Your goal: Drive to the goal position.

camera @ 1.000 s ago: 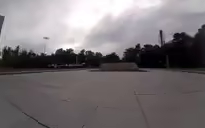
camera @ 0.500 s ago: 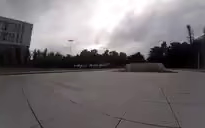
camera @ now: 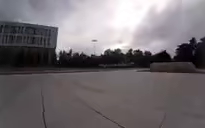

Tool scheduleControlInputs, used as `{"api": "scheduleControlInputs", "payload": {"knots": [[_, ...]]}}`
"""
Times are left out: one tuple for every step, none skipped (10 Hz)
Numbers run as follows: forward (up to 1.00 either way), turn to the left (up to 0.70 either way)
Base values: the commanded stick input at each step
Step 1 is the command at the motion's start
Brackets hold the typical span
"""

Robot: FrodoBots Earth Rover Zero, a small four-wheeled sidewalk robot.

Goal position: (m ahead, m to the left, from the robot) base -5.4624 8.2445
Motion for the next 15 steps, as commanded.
{"api": "scheduleControlInputs", "payload": {"knots": [[0.7, 0.35], [0.7, 0.35], [0.7, 0.35], [0.7, 0.35], [0.7, 0.35], [0.7, 0.35], [0.7, 0.35], [0.7, 0.35], [0.7, 0.35], [0.7, 0.35], [0.7, 0.35], [0.7, 0.35], [0.7, 0.35], [0.7, 0.35], [0.7, 0.35]]}}
